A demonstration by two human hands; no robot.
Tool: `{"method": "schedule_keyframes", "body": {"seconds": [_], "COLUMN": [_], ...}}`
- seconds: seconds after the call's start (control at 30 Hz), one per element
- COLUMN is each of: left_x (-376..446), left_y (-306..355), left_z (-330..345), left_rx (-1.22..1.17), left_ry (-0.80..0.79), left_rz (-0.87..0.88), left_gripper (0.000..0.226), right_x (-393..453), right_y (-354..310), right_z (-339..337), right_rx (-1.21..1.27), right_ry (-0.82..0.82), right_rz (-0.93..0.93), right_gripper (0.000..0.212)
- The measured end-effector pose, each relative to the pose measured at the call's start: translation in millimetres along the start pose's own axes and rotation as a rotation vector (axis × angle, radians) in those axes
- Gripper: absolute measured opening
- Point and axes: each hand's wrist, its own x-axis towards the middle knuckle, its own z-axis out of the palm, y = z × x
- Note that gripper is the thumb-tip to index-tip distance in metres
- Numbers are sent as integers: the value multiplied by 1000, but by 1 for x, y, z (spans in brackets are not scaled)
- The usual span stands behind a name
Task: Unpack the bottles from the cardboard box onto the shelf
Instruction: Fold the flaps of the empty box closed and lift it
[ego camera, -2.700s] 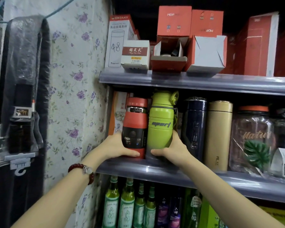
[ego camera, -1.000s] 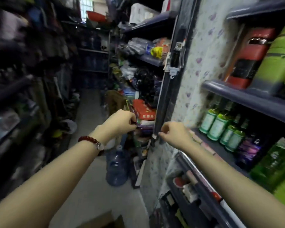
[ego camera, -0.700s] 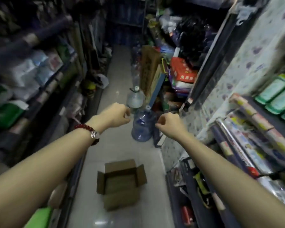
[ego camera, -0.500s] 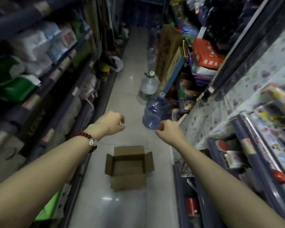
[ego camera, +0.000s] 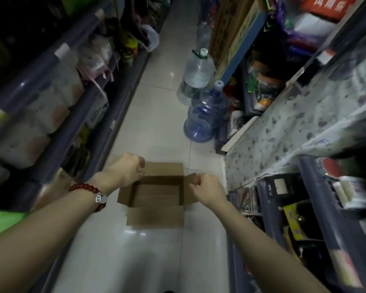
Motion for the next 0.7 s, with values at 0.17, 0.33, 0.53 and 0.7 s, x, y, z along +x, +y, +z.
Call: {"method": "schedule_keyframes", "body": {"seconds": [0.17,0.33,0.53,0.7], "left_x": [49,89,138,170], "left_y": [-41,-88,-129,-137], "left_z": [102,197,287,332], "left_rx": [-53,-42,-29,85], "left_ry": [21,75,195,263], "left_rz": [24,42,60,169], "left_gripper": [24,18,20,19], "right_x": [51,105,158,188], "right_y": [43,76,111,129], "right_z": [103,200,304,350], "right_rx": [-22,-14,7,20], "right_ry": [-79,-41,64,74], "right_rz": [-9,-41,-110,-139], "right_gripper": [22,41,48,54]}}
